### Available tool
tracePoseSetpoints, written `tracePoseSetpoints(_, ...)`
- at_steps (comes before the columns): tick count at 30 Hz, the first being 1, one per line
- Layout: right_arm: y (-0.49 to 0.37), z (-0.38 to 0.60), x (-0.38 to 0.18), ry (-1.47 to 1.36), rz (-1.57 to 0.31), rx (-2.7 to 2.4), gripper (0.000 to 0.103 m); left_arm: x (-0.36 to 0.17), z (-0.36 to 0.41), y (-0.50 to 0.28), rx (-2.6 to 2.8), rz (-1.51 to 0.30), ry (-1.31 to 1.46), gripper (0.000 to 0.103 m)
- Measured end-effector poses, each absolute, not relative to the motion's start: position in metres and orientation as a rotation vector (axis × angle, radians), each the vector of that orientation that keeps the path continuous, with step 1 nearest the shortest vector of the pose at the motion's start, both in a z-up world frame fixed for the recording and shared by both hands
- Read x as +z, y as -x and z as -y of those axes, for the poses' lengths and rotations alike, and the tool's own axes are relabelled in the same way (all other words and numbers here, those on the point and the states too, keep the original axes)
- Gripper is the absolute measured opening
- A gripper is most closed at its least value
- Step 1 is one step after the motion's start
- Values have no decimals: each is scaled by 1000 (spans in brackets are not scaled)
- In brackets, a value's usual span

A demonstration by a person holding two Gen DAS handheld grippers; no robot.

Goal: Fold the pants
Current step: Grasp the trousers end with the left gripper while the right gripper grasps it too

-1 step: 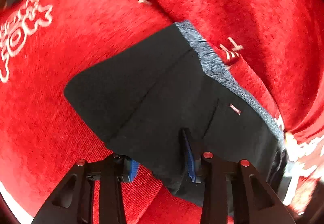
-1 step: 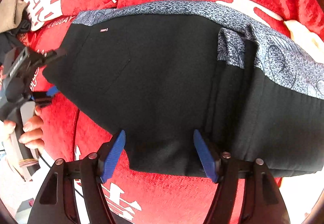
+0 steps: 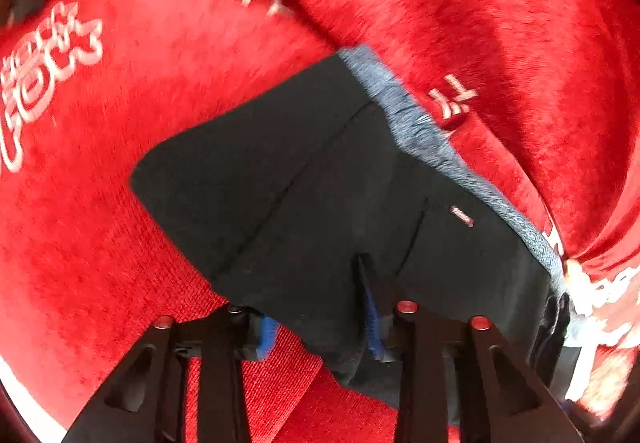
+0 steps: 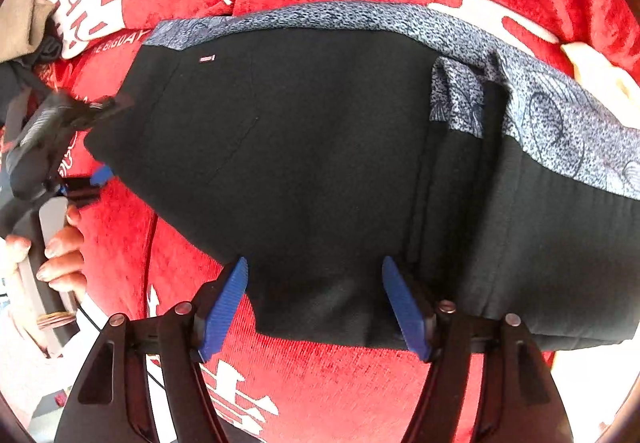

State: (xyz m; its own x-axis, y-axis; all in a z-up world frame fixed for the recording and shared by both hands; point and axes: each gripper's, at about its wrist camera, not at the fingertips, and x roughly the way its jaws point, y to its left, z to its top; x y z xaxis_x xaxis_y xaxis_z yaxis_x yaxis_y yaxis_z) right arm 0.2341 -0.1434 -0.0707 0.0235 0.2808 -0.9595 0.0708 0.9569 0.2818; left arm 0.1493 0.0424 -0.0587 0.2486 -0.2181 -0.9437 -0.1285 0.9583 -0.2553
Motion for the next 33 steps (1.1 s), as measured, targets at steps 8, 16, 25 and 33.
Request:
tracePoseSetpoints(8,-293,167,6,-458,-1422,265,75,-4,46,-108,-170,-992,-348,31)
tracePoseSetpoints(16,-413,68,25,-468,-1556,645,83,2,48,-102,-187,-956,-435,31)
tracePoseSetpoints(25,-434,-44,-36,-124,-1795,710,51,6,45,-100,-219,-963,-410,31)
tracePoseSetpoints(33,-390,45,14,-386,-1536,696,19,77,94,-61,-364,-835,-450,31)
